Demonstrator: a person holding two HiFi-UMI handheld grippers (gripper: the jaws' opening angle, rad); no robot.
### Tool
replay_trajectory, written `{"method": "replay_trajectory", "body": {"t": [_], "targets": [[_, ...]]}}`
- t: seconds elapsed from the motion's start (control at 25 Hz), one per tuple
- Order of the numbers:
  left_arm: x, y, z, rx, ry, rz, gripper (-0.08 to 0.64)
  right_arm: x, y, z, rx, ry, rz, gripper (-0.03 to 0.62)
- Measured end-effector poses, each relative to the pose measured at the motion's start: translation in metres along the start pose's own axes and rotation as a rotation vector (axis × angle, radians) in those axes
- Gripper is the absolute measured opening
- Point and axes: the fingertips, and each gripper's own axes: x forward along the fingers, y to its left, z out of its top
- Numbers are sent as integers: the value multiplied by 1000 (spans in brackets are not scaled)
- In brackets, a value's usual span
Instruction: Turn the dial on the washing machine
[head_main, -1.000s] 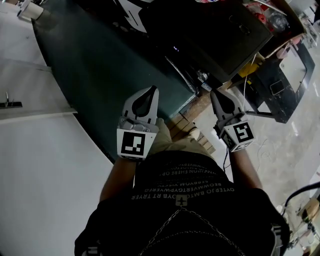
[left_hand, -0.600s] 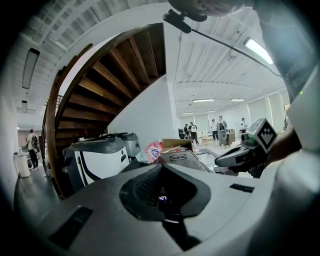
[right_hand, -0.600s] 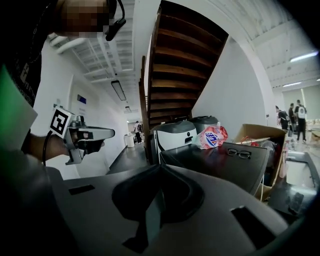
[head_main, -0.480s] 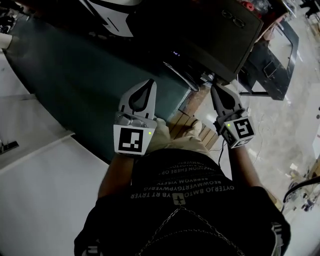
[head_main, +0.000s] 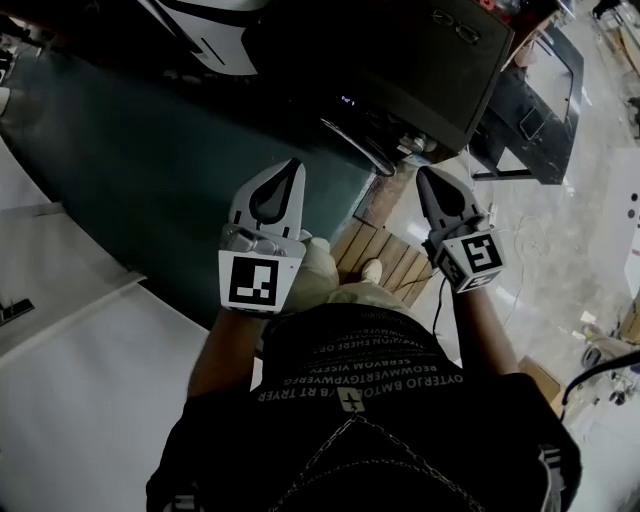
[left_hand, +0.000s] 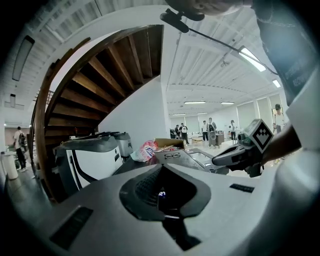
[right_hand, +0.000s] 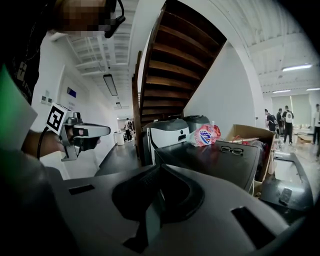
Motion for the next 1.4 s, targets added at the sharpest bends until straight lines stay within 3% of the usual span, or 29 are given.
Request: {"method": "replay_trajectory", "body": {"t": [0.36, 0.56, 1.04, 1.4], "targets": [[-11, -84, -20, -51, -13, 56, 6, -54, -25, -55, -41, 29, 46, -3], [-17, -111, -30, -59, -5, 88, 6, -58, -40, -72, -80, 25, 69, -3], [-8, -144, -71, -48, 33, 109, 5, -19, -76, -110, -126, 3, 46, -1], [-2, -164, -83, -29, 42, 90, 6, 37, -95, -146, -206, 95, 35, 98]]}}
